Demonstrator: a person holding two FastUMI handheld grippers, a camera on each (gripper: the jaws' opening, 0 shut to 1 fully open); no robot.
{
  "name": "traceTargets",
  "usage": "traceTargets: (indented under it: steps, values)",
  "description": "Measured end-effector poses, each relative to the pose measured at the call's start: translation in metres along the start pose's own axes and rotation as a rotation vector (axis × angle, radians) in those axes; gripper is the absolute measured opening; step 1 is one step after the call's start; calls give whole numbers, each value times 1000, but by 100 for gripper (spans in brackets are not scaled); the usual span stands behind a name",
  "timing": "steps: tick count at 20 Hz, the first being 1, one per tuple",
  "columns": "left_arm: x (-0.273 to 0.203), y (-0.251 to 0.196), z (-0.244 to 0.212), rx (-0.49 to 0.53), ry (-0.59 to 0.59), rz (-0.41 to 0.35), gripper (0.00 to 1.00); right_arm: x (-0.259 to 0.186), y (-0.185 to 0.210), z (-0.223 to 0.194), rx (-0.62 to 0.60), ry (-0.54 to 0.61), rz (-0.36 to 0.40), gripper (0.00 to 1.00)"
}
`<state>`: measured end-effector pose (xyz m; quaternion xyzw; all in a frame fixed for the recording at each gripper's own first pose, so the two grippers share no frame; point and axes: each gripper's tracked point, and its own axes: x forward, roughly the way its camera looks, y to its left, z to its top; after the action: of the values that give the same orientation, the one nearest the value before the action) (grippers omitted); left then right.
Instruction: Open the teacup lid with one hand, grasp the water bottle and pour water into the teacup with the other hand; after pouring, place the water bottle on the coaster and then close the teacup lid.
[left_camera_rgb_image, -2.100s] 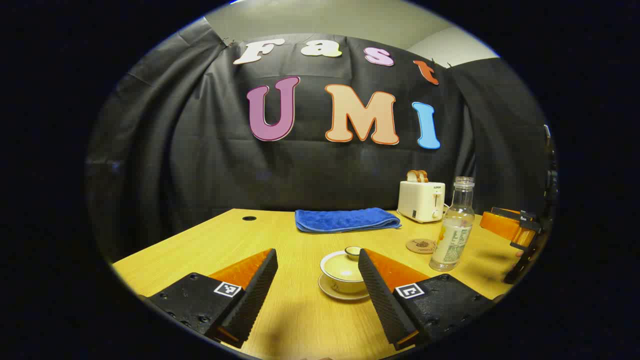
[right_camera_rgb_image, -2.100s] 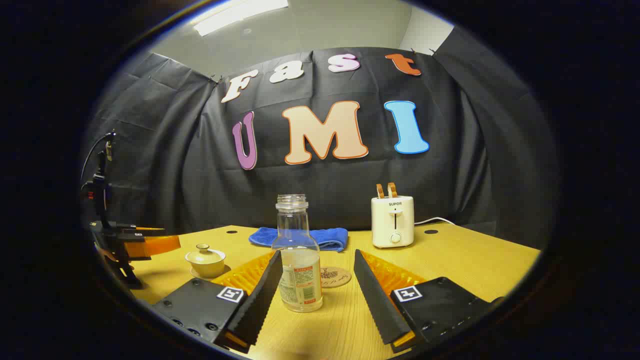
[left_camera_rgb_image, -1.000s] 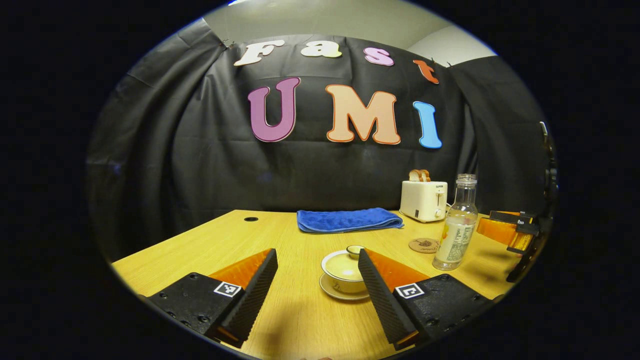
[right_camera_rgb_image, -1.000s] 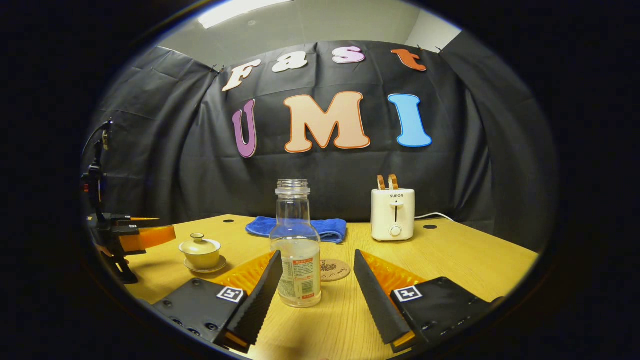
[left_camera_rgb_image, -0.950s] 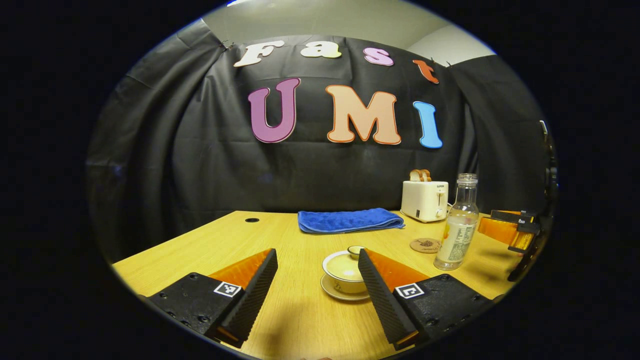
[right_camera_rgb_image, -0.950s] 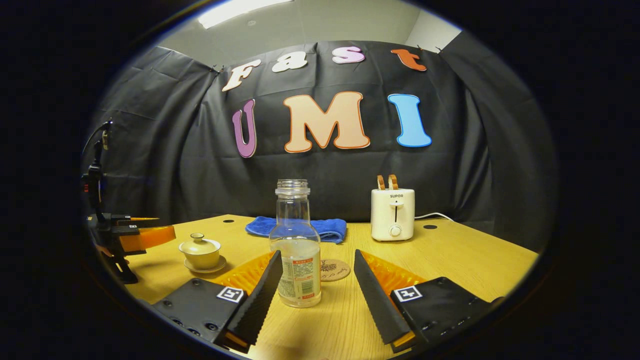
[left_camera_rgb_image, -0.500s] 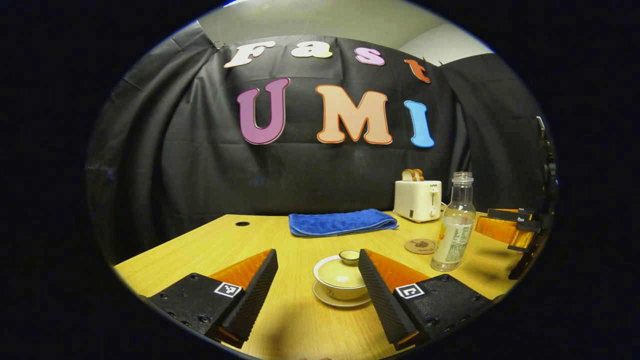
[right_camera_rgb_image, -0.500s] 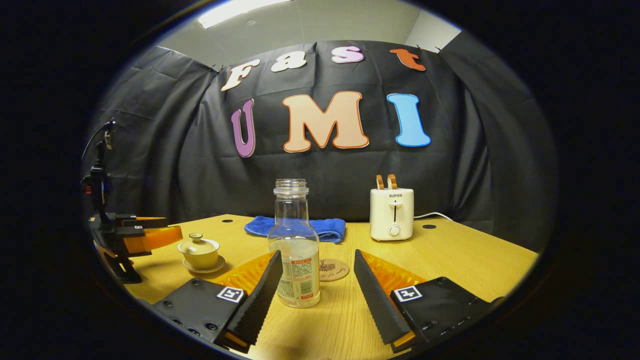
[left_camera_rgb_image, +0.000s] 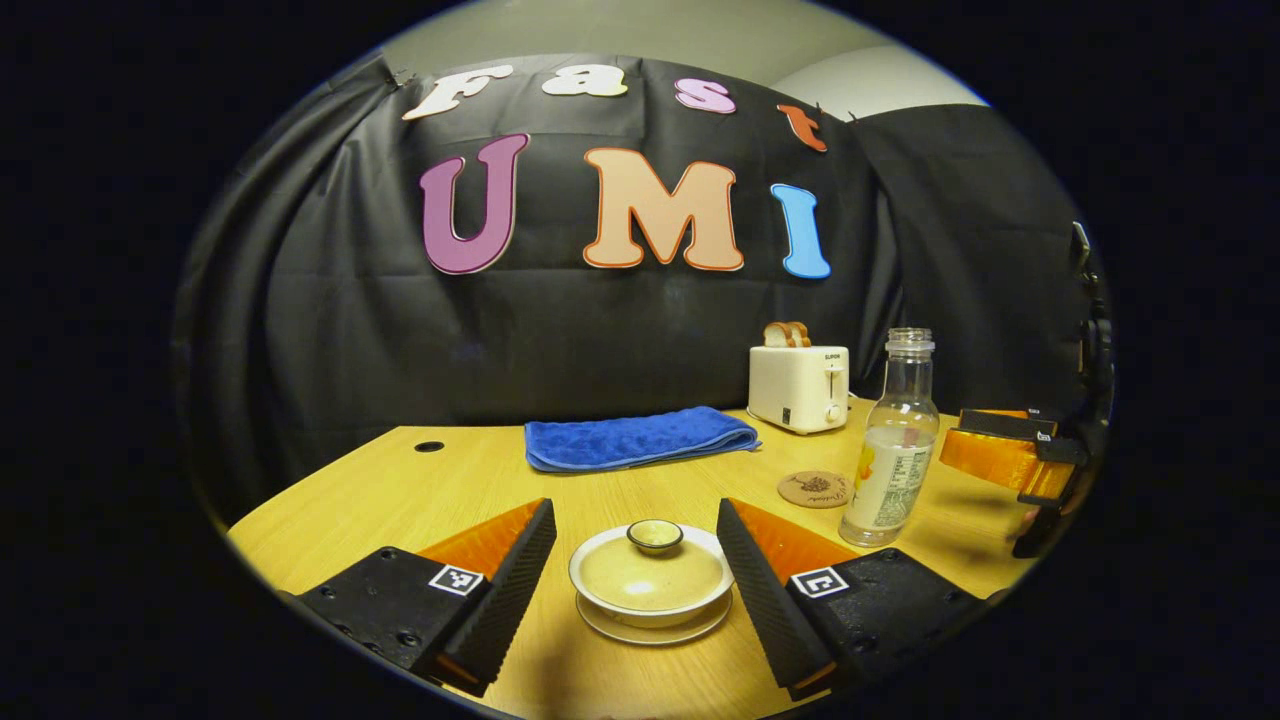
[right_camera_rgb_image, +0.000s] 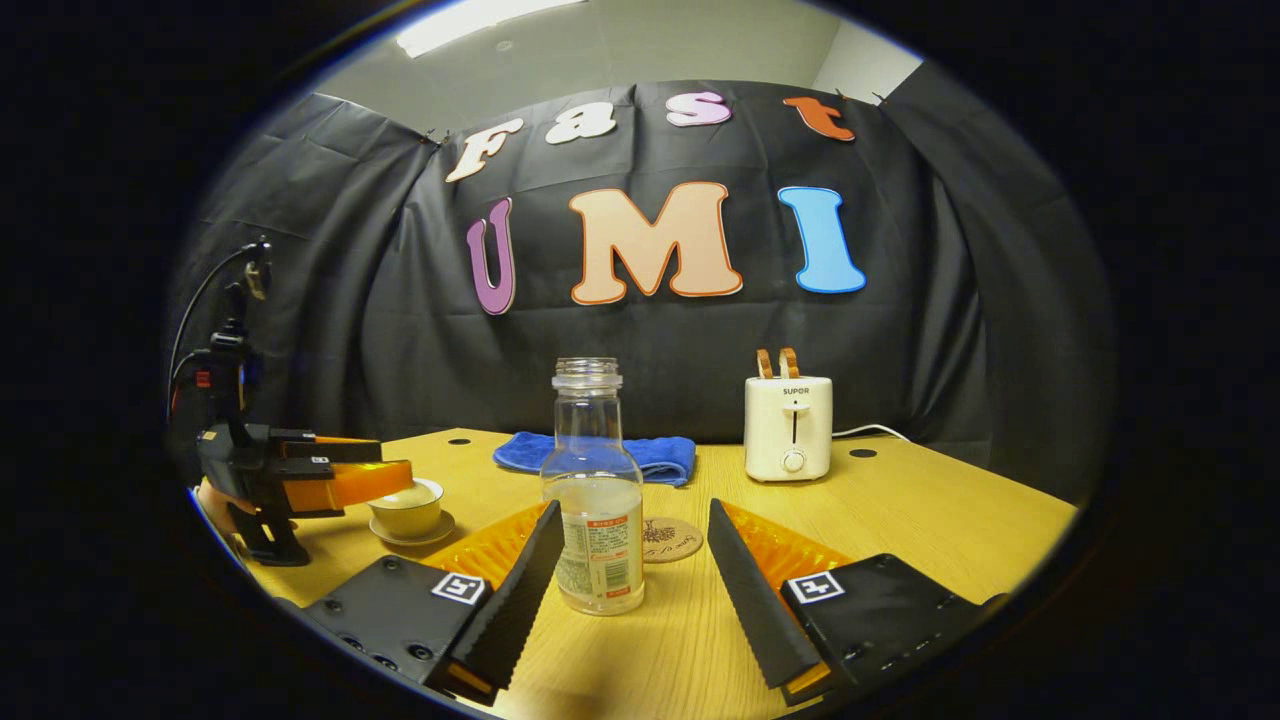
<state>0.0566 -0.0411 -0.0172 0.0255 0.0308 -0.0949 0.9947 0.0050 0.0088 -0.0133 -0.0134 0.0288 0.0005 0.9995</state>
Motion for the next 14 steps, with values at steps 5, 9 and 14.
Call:
traceTargets:
  steps: [5, 9, 14]
  values:
    - [9, -6, -4, 5, 44, -40, 92, -1, 2, -1, 1, 1, 14, 94]
    - [14, -8, -9, 17, 76, -47, 79, -1, 3, 0, 1, 2, 22, 94]
    - [17, -6, -11, 21, 87, -41, 64, -2, 4, 0, 2, 1, 27, 94]
